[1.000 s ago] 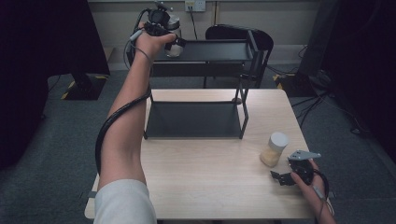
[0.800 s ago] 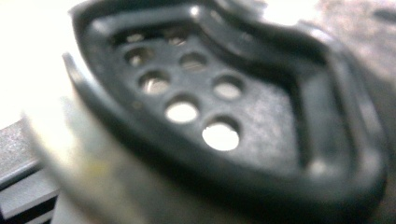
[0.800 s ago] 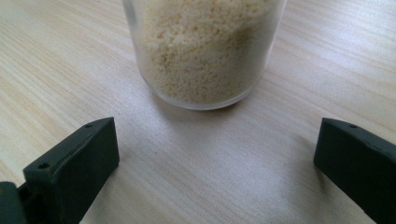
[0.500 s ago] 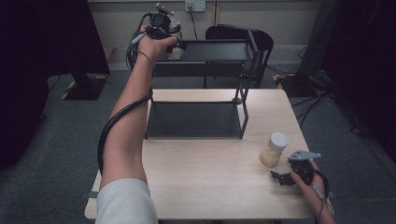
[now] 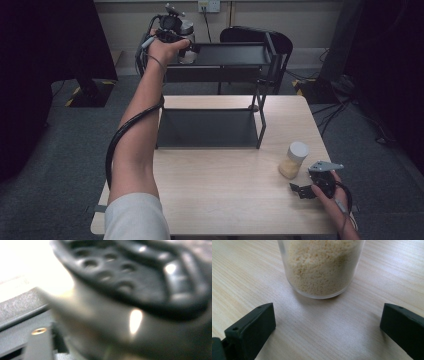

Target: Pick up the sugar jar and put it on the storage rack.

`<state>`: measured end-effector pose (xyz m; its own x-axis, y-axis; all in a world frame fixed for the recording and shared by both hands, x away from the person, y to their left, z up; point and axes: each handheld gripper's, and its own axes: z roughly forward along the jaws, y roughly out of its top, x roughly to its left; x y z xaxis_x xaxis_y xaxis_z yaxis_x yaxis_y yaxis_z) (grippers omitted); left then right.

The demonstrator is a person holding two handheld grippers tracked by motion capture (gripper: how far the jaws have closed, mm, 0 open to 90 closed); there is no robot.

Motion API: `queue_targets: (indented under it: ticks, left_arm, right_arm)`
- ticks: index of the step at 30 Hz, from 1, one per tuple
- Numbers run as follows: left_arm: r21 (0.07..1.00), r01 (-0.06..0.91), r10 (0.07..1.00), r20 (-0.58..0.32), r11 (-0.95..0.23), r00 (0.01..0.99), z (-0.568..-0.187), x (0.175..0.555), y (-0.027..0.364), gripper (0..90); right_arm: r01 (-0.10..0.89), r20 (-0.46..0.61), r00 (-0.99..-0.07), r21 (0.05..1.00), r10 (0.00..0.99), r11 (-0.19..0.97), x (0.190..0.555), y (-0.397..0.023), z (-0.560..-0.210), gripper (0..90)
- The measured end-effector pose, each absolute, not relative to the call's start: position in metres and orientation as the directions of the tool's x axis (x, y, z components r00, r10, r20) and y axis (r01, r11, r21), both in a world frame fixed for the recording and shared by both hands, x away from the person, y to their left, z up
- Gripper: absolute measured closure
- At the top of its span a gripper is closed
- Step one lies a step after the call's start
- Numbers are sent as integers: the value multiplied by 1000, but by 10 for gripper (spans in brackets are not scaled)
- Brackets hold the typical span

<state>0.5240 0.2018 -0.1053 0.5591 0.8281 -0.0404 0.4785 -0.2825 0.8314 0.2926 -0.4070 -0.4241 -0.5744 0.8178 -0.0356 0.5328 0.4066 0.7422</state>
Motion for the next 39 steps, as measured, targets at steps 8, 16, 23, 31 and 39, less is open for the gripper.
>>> queue_targets:
  ticks: [8,16,23,31,39]
  left_arm:
    - [845,469,835,-50,-256,547,-104,510,205,75]
    - [858,453,834,-54,-243,549,-106,497,210,15]
    - [869,435,828,-56,-234,557,-113,480,218,15]
    - [876,416,820,-41,-245,571,-121,463,223,15]
    - [880,399,805,-33,-258,593,-131,450,226,17]
  right_arm:
    - [533,-35,-574,742,818,407,293,-407,-424,0]
    - [531,-37,-577,742,816,409,293,-407,-424,0]
    - [531,-37,-577,742,816,409,292,-407,-424,0]
    - [531,-37,-577,743,816,408,292,-407,-424,0]
    - [532,-37,-575,743,817,407,292,-407,-424,0]
